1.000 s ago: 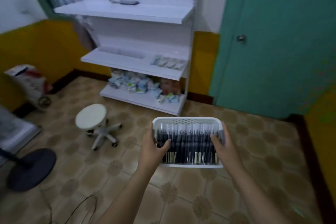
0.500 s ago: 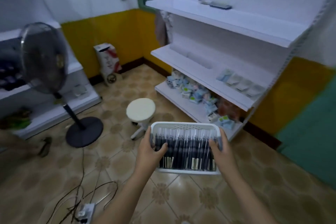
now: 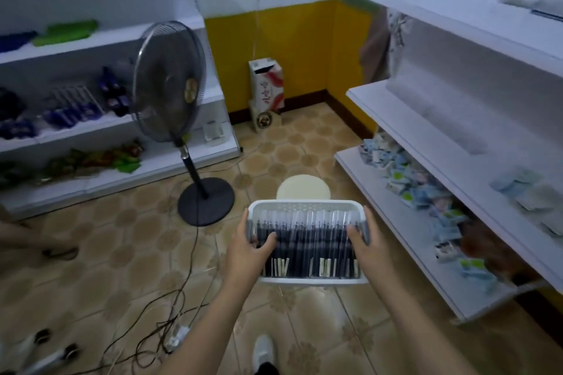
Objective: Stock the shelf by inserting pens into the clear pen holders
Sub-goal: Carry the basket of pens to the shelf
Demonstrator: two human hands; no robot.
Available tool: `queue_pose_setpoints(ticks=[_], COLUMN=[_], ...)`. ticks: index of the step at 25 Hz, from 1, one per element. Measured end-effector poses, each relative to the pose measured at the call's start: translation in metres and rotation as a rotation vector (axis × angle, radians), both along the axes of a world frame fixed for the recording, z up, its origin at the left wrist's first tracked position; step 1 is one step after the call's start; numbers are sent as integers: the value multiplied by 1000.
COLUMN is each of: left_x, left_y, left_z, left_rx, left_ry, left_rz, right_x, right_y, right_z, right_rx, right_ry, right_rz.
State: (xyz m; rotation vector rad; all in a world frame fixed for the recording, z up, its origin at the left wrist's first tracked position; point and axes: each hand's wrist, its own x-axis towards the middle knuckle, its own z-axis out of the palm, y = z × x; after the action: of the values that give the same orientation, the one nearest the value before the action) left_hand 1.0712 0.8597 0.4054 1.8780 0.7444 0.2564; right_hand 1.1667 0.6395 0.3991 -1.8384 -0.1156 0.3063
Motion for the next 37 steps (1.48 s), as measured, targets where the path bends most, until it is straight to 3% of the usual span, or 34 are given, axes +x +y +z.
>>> queue_pose_setpoints(ticks=[10, 25, 37], left_x=[157, 437, 631], left_y=[168, 308, 444], left_z=[23, 14, 3], left_rx=[-7, -94, -140], left_ry=[33, 82, 24], left_rz=[11, 42, -79], right_x=[149, 438, 600], right_y=[166, 311, 440], right_z=[14, -2, -12], right_rx=[15, 20, -72], right_ry=[10, 120, 105], right_rz=[-41, -45, -227])
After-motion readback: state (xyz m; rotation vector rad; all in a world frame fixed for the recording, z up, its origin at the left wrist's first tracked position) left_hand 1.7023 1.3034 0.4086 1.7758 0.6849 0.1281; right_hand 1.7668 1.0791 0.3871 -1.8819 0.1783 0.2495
